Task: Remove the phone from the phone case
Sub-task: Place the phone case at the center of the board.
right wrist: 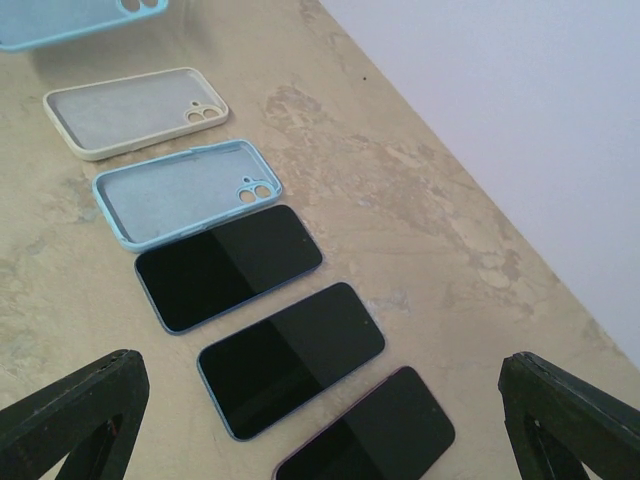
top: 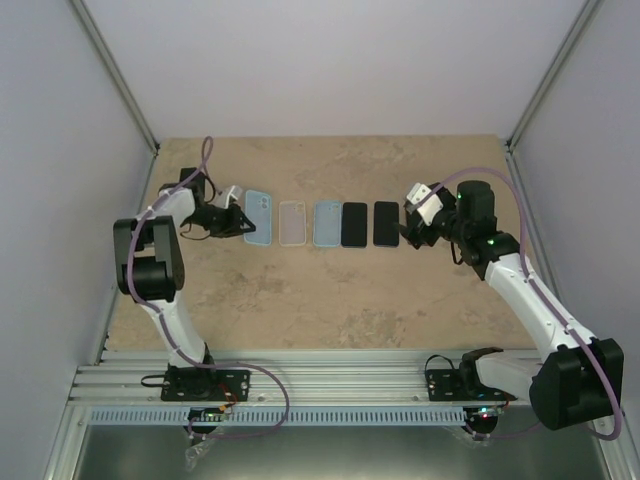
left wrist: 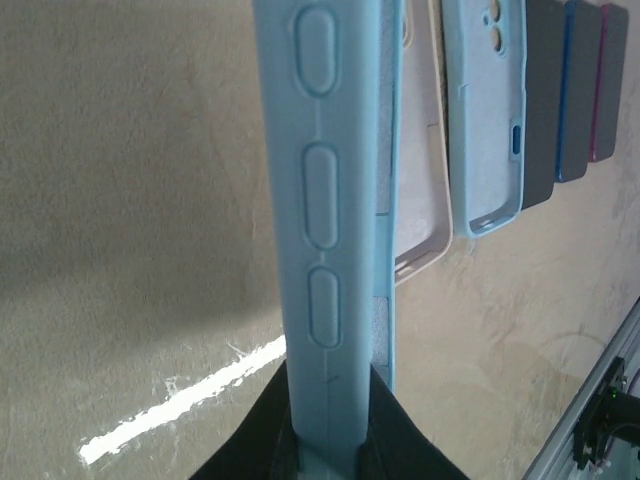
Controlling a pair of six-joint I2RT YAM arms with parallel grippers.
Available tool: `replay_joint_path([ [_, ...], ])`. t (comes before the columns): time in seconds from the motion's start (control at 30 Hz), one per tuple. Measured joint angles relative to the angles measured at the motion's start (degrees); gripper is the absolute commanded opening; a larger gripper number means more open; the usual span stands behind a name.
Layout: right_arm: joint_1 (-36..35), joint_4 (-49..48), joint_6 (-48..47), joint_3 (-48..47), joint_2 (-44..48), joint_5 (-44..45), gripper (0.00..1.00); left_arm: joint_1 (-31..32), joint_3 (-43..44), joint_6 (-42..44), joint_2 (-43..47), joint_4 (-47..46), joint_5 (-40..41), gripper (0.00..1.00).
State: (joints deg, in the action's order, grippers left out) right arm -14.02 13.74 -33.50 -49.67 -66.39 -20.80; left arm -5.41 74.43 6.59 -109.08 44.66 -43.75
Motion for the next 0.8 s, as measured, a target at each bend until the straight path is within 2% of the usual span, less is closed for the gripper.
replay_joint_path([
  [0.43, 0.4, -0.5, 3.2, 0.0, -0.5, -0.7, 0.98, 0.0, 5.2, 2.7, -8.0, 3.4, 0.4, 0.01],
  [0.8, 0.5, -0.5, 3.4, 0.0, -1.1, -0.9, 0.98, -0.2, 9.3, 3.4, -11.0, 4.9, 3.4, 0.38],
])
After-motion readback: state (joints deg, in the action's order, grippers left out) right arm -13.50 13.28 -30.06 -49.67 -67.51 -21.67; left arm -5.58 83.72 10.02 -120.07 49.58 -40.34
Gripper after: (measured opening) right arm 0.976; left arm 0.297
